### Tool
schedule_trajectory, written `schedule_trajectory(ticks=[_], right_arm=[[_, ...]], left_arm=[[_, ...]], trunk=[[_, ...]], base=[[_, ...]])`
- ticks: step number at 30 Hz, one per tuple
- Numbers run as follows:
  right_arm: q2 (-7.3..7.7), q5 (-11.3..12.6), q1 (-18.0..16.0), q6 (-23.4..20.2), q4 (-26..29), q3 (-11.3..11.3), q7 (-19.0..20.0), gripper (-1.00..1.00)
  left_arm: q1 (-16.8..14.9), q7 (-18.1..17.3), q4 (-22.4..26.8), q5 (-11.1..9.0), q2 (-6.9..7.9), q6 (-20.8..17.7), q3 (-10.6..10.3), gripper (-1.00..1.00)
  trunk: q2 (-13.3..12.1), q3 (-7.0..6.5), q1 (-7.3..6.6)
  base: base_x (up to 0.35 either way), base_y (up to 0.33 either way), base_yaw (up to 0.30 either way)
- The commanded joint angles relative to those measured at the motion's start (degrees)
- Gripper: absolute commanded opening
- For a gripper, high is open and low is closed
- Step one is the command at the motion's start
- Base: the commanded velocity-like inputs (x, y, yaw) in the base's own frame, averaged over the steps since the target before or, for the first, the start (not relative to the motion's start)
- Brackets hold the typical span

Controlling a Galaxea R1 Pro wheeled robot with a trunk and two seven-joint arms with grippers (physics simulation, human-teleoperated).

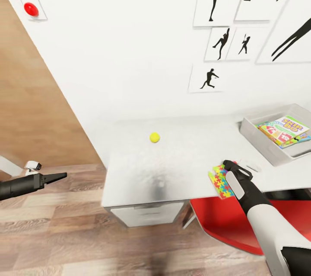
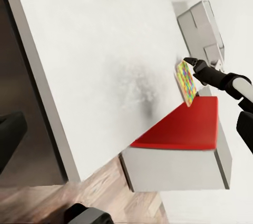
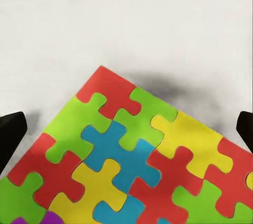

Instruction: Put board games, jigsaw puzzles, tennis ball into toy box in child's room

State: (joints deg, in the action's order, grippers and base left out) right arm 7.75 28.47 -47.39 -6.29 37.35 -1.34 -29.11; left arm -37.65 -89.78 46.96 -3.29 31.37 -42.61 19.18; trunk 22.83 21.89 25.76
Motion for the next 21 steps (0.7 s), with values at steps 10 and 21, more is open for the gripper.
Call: schedule_trajectory(ticks=[10,21], right_arm=[[-0.01,1.15,0.01,-0.3,-0.45,0.25,-0.17,1.0],[-0.01,1.15,0.01,-0.3,-0.44,0.29,-0.09,1.0]], left_arm=[[-0.05,-0.22,-0.02,0.04,0.01,-0.63,-0.02,1.0],[-0.04,-0.22,-0.02,-0.03,0.01,-0.57,-0.02,1.0]], trunk=[[0.09,0.11,0.02],[0.09,0.11,0.02]], base=[[-0.079,0.252,0.0],[-0.053,0.096,0.0]])
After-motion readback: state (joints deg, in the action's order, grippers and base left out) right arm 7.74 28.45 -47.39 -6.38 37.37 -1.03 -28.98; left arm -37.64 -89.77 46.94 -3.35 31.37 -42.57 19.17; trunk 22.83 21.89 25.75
